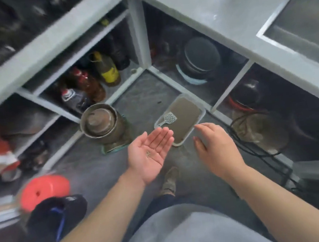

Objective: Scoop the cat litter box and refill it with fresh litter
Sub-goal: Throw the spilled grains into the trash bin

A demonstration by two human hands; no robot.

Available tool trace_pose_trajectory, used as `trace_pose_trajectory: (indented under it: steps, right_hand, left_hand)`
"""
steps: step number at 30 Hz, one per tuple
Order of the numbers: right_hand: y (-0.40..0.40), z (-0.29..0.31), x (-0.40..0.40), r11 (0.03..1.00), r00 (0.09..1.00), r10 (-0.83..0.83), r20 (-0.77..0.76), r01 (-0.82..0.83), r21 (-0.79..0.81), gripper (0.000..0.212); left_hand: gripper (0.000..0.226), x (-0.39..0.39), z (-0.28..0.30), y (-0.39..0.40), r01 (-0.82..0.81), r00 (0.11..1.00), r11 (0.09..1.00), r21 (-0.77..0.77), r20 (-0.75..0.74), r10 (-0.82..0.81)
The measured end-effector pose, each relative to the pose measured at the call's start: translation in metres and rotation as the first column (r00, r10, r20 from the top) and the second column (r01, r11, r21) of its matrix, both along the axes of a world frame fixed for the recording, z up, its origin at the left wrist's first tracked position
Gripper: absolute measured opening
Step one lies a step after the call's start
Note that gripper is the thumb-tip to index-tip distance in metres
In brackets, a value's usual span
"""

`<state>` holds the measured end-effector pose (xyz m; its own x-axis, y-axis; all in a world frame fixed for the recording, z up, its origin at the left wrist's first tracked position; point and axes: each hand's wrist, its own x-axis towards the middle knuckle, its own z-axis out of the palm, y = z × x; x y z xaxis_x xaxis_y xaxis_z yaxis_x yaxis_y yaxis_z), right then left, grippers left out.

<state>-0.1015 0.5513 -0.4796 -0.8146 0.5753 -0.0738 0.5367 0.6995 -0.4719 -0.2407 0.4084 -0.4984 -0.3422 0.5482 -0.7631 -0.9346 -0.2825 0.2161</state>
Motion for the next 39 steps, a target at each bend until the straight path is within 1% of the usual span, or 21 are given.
trace_pose_trajectory:
  steps: [4,7,10,15,19,24,28,31,35,39]
  right_hand:
    - [-0.03,0.025,-0.005,0.988,0.986,0.146,-0.075,-0.142,0.052,0.03]
    - [-0.061,0.036,-0.001,0.963,0.961,0.264,-0.088,-0.256,0.086,0.021]
    - [-0.088,0.034,-0.001,0.935,0.932,0.353,-0.077,-0.348,0.07,0.021]
    - [-0.155,0.037,-0.013,0.88,0.877,0.475,-0.069,-0.475,0.019,0.026]
    - [-0.219,0.042,-0.036,0.808,0.807,0.589,-0.047,-0.588,0.02,0.022]
    - [-0.313,0.037,-0.075,0.751,0.751,0.66,-0.024,-0.66,0.01,0.019]
    - [-0.402,0.023,-0.103,0.7,0.7,0.714,0.0,-0.713,-0.031,0.031]
    - [-0.46,0.02,-0.119,0.666,0.666,0.746,0.02,-0.744,-0.055,0.034]
    - [-0.511,0.019,-0.137,0.634,0.632,0.773,0.058,-0.769,-0.079,0.035]
    - [-0.54,0.012,-0.155,0.613,0.604,0.79,0.102,-0.783,-0.106,0.038]
  left_hand:
    - [0.045,0.021,0.028,-0.051,-0.162,0.987,0.987,0.018,-0.019,0.162]
    - [0.045,0.044,0.046,-0.099,-0.276,0.96,0.961,0.013,-0.045,0.276]
    - [0.041,0.063,0.055,-0.146,-0.399,0.915,0.917,0.008,-0.062,0.399]
    - [0.041,0.087,0.063,-0.233,-0.605,0.793,0.796,0.022,-0.079,0.604]
    - [0.04,0.097,0.061,-0.307,-0.742,0.667,0.67,0.03,-0.08,0.741]
    - [0.039,0.094,0.047,-0.401,-0.828,0.557,0.56,0.017,-0.073,0.827]
    - [0.039,0.085,0.031,-0.485,-0.873,0.486,0.487,-0.008,-0.066,0.871]
    - [0.039,0.081,0.023,-0.54,-0.892,0.452,0.451,-0.026,-0.063,0.89]
    - [0.04,0.074,0.016,-0.594,-0.909,0.415,0.413,-0.049,-0.057,0.908]
    - [0.042,0.067,0.002,-0.624,-0.926,0.373,0.369,-0.084,-0.04,0.927]
